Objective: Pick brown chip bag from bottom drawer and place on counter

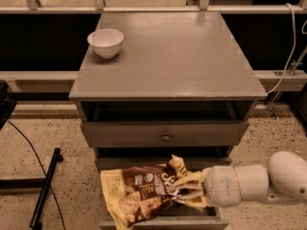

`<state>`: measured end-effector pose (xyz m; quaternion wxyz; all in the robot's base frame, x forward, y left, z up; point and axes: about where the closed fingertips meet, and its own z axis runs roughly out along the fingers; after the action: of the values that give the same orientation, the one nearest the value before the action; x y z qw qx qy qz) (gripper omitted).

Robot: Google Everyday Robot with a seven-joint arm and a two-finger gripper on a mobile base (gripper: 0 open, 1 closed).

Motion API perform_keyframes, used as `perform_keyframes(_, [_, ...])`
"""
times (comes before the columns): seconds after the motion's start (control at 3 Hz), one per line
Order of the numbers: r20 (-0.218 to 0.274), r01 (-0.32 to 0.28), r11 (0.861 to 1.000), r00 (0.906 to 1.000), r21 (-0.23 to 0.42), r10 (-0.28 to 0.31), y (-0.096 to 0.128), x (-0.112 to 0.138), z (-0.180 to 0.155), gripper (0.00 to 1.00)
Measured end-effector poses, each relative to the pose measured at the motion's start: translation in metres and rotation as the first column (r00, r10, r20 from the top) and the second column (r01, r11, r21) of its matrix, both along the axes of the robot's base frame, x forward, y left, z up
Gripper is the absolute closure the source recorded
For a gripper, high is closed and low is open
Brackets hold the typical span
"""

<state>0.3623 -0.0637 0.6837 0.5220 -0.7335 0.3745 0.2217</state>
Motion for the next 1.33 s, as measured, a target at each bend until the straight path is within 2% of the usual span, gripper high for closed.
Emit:
perform_keyframes(0.33, [0.013, 0.032, 0.999, 0.9994, -0.031, -0.031, -0.046, 0.003, 0.078, 1.00])
perform_keyframes(0.67, [-0.008, 0.171, 0.985, 0.9852, 0.023, -0.171, -0.124, -0.005, 0.126, 1.00])
perform_keyframes(1.0, [0.006, 0.202, 0.979, 0.9793, 0.030, -0.202, -0.140, -0.004, 0.137, 1.00])
perform_keyframes(1.33, [0.005, 0.201, 0.979, 0.9796, 0.029, -0.201, -0.140, -0.004, 0.136, 1.00])
